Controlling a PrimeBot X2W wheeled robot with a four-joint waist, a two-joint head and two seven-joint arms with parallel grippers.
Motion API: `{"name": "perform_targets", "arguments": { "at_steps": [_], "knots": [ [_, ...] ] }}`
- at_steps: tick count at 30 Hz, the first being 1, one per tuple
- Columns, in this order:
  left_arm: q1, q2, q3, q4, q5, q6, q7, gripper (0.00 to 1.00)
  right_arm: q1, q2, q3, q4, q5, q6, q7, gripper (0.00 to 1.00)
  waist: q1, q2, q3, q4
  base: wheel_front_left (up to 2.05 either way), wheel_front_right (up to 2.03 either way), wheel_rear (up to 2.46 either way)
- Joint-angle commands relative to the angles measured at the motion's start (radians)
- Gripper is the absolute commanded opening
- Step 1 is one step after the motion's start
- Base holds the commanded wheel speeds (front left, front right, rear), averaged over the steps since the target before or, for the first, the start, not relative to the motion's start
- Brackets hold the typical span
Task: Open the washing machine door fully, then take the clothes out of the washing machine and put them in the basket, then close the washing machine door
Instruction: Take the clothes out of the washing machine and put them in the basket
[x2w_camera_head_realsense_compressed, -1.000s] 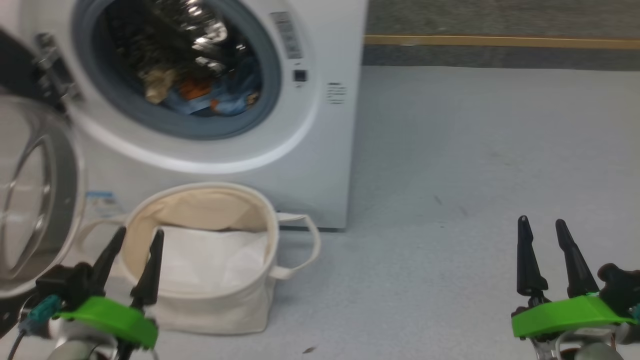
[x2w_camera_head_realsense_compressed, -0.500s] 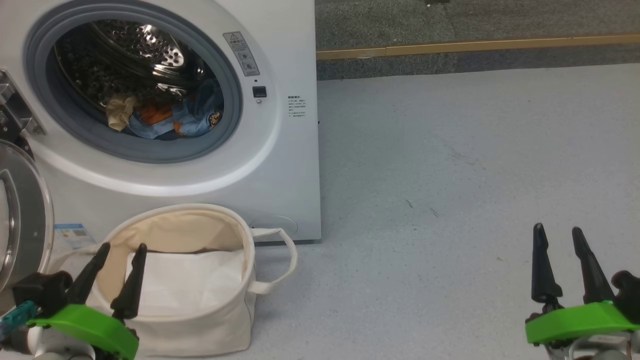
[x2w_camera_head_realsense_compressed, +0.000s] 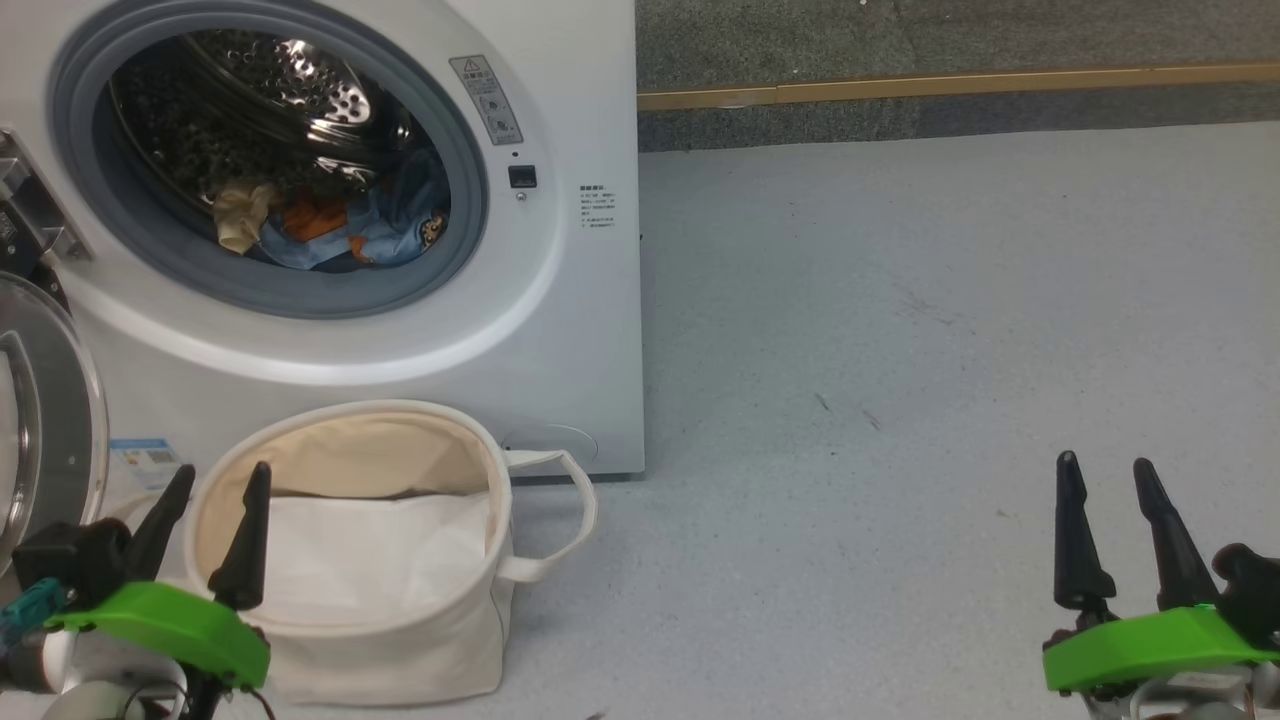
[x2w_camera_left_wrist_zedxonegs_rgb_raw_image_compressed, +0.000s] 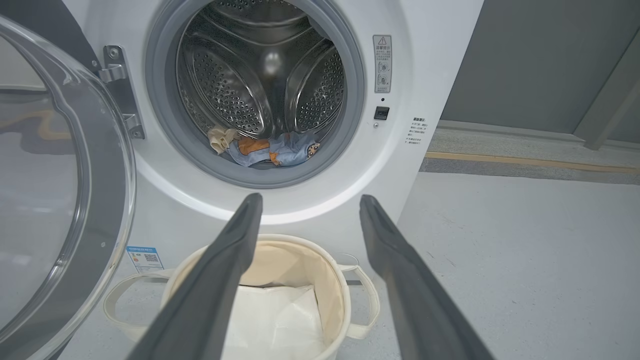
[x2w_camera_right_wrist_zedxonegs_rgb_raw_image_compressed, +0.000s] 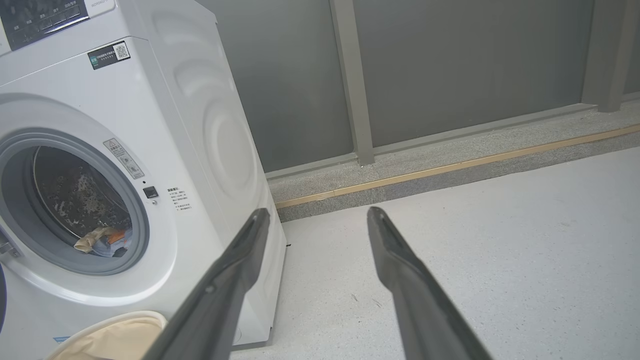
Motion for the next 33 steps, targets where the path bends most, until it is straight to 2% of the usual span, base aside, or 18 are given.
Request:
{"name": "perform_targets", "arguments": {
  "at_steps": [1,18,26,33],
  "knots": [
    [-0.067,0.029,0.043,-0.021,-0.004,0.011,-0.001,1.00,-0.030,-0.014,0.020,-0.030,-0.007,0.006,-0.012,1.00,0.0000,-0.0001,0.000,0.000,0.00,0.00,0.00],
    [-0.091,0.042,0.019,-0.026,-0.042,-0.035,-0.039,1.00,-0.034,-0.016,0.002,-0.031,-0.008,0.006,-0.012,1.00,0.0000,-0.0001,0.005,0.010,0.06,-0.02,-0.04],
    [-0.100,0.046,0.018,-0.027,-0.062,-0.040,-0.037,1.00,-0.032,-0.015,0.009,-0.026,-0.006,0.006,-0.012,1.00,0.0000,-0.0001,0.009,0.014,1.22,-0.58,-0.65],
    [-0.104,0.045,0.023,-0.022,-0.071,-0.024,-0.035,1.00,-0.031,-0.014,0.017,-0.023,-0.004,0.006,-0.012,1.00,0.0000,-0.0001,0.012,0.013,1.97,-1.73,-0.24]
  ]
}}
